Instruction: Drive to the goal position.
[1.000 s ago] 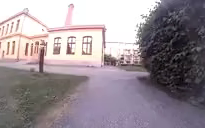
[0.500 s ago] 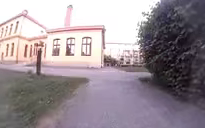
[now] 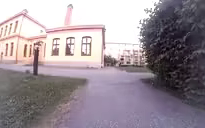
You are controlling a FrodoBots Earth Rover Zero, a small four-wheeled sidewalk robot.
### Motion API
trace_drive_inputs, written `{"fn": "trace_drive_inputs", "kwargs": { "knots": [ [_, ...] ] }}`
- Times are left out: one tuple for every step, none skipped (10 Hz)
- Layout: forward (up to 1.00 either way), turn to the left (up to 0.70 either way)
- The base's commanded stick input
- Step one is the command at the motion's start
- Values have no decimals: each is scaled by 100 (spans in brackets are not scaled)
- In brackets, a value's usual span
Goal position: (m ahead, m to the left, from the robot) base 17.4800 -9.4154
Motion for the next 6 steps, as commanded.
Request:
{"fn": "trace_drive_inputs", "kwargs": {
  "knots": [
    [50,-1],
    [50,-1],
    [50,-1],
    [50,-1],
    [50,-1],
    [50,-1]
  ]
}}
